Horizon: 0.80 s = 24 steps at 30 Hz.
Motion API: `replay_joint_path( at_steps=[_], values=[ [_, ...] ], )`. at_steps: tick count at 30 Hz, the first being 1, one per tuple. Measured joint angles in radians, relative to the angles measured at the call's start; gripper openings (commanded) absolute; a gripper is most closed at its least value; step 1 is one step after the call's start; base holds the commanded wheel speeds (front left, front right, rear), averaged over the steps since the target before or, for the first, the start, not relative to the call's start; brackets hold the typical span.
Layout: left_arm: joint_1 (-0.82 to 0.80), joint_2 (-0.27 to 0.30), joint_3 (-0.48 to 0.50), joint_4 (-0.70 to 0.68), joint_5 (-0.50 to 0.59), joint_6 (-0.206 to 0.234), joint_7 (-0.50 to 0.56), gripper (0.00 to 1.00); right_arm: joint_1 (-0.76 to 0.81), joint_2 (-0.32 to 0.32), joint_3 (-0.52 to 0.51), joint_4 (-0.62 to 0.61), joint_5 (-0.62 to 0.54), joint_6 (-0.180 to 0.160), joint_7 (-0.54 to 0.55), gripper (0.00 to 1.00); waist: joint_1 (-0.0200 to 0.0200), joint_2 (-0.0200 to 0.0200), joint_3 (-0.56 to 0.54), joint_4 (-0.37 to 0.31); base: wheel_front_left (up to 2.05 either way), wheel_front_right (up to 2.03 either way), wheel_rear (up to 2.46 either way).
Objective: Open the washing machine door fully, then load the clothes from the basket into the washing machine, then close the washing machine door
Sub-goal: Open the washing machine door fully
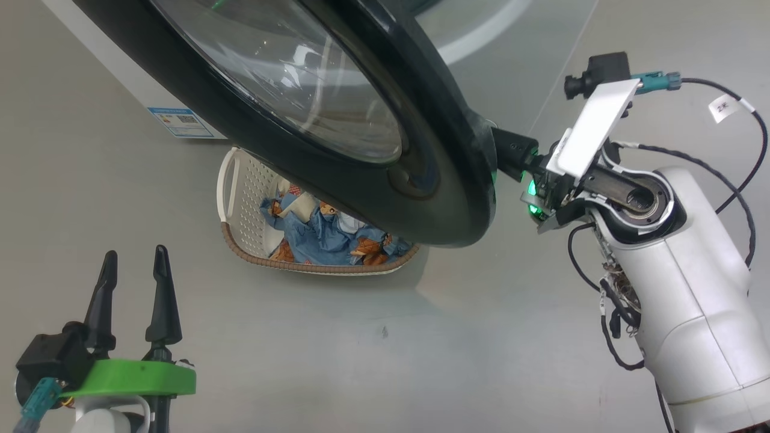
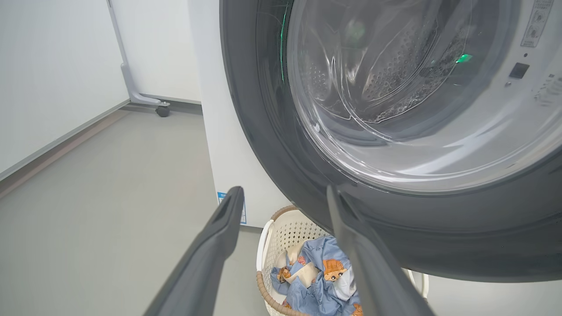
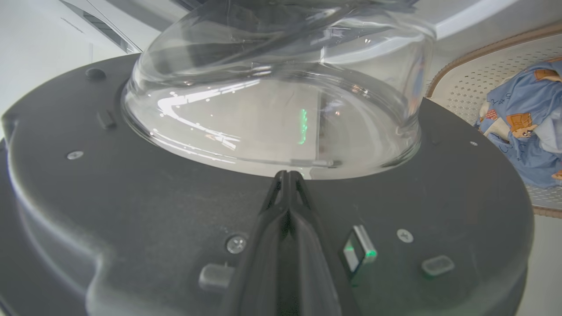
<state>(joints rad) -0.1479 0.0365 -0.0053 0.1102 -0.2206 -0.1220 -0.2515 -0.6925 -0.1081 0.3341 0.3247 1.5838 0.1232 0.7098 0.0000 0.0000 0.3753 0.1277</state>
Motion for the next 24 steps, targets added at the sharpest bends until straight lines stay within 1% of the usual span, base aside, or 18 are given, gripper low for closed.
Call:
replay_joint_path(
  at_steps=[10, 24],
  values=[
    [0.013, -0.002, 0.003, 0.010, -0.017, 0.000, 0.000, 1.00, 0.079, 0.015, 0.051, -0.002, 0.012, 0.000, 0.017, 0.00, 0.0000, 0.0000, -0.066, 0.032, 0.00, 0.00, 0.00],
    [0.033, -0.003, -0.003, 0.011, -0.021, 0.000, 0.000, 1.00, 0.147, 0.029, 0.084, -0.029, 0.051, 0.000, 0.022, 0.00, 0.0000, 0.0000, -0.128, 0.099, 0.00, 0.00, 0.00]
  ],
)
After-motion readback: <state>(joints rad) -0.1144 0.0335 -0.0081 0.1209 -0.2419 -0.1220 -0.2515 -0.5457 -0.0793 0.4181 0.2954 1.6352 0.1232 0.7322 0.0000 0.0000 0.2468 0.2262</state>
